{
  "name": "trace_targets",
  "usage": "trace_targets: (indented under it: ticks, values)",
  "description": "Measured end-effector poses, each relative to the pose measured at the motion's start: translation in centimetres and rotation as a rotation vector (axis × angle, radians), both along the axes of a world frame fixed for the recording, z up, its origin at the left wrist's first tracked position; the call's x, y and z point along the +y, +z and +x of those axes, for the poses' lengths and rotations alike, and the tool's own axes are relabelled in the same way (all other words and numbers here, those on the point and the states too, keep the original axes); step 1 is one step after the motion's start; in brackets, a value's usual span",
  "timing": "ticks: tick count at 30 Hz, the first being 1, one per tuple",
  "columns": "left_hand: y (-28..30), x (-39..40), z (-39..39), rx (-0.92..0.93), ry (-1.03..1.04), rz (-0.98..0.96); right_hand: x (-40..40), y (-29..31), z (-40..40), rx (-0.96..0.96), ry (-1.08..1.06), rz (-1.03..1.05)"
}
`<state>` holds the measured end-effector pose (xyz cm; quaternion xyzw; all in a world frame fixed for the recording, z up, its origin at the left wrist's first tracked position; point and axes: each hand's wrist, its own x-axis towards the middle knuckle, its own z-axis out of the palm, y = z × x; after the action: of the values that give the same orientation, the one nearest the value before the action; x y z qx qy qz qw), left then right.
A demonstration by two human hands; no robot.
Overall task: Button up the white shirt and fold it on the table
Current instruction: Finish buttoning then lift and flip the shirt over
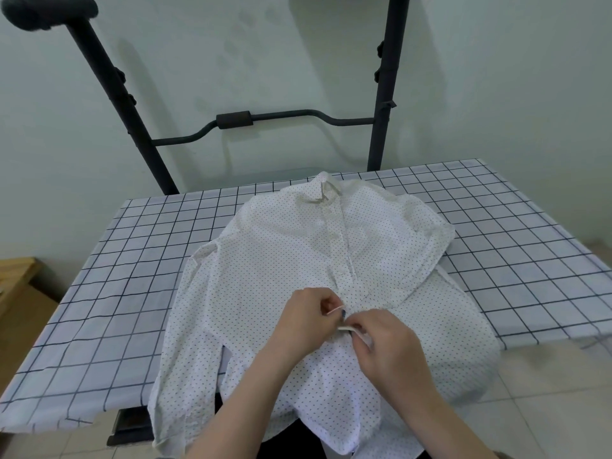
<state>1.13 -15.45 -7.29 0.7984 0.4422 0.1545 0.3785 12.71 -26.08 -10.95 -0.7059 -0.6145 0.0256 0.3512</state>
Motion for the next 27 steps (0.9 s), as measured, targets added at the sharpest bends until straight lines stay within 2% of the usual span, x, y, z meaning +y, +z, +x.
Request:
trace_targets:
  ticks: [6,10,16,23,27]
  values:
    - [0.9,0.2,-0.3,-0.166,0.064,-0.239,0.4,0.6,1.0,-0.012,0.124,0.107]
    - [1.3,0.3,-0.8,-0.183,0.039,-0.291,0.4,0.6,1.5,-0.051,0.175,0.167]
    - [1.5,0.1,-1.3,-0.157,-0.004,-0.265,0.1,0.7,1.7,-0.050,0.198,0.200]
    - [1.5,0.0,-1.6,-0.146,-0.074,-0.245,0.1,0.6,1.9,0.082,0.253,0.166]
    - [1.5,0.1,-1.8,-0.169,-0.114,-0.251,0.2,0.5,1.5,0.300,0.189,0.145]
